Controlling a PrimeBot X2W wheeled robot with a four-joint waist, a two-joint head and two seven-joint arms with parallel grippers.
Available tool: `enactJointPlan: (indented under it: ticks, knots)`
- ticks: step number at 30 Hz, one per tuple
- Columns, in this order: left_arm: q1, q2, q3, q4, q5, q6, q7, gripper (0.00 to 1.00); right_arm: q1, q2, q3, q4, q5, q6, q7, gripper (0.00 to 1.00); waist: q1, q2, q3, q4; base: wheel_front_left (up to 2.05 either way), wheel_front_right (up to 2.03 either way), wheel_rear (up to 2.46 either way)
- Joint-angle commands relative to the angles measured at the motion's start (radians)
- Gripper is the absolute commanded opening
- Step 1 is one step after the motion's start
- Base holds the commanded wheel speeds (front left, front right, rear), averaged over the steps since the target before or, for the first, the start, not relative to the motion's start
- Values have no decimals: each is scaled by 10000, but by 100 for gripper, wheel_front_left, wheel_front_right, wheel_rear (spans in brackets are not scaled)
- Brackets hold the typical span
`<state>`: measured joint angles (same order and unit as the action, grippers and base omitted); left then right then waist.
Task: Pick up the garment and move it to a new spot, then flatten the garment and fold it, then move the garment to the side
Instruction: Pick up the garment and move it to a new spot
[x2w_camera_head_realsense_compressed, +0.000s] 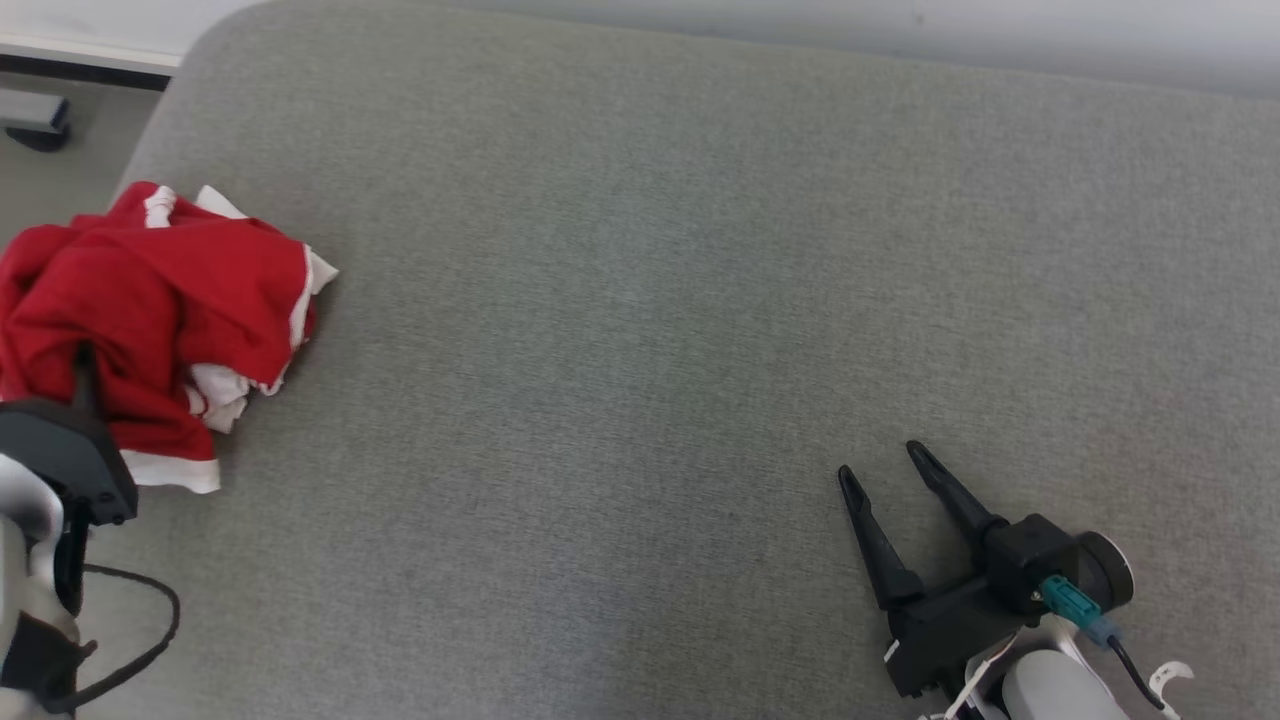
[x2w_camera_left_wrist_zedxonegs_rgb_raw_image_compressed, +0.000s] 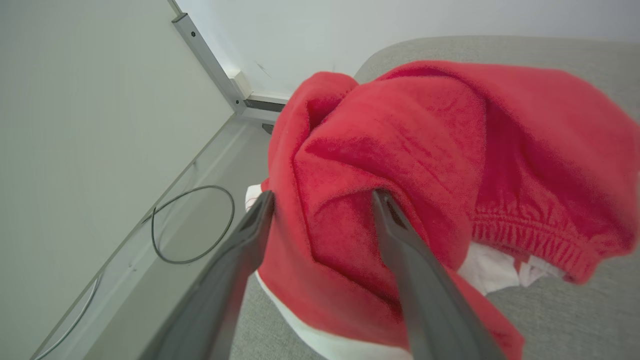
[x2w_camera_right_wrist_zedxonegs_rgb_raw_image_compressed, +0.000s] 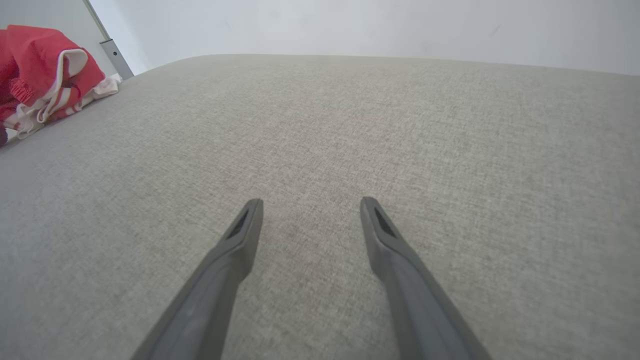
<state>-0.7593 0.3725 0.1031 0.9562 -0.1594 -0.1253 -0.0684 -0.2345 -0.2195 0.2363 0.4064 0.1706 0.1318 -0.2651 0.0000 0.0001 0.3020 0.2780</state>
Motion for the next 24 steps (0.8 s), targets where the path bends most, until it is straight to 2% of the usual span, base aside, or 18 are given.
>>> enactJointPlan:
  ticks: [1,5,11,13,20,24]
  knots:
    - [-169,94,98,221,-75,114,141,100,-13,-152,-7,181,60,-21,19,100,0,-1,401,-406,0,0,0]
    - [-429,65,347,801,-417,339,320,100,-43,-240,6,248,157,-24,44,100,0,-1,585,-613,0,0,0]
    - [-575,68,412,1466,-580,428,420,100,-9,-215,141,331,175,-30,79,100,0,-1,711,-788,0,0,0]
    - [-611,111,482,1613,-689,481,385,0,-32,-172,226,367,201,-30,82,100,0,-1,678,-844,0,0,0]
    - [-896,453,242,1650,-436,740,-135,0,-15,20,313,410,244,-30,70,100,0,-1,359,-898,0,0,0]
    - [-1148,637,-60,1411,-216,678,-637,0,4,257,306,465,269,-24,47,100,0,-1,-12,-931,0,0,0]
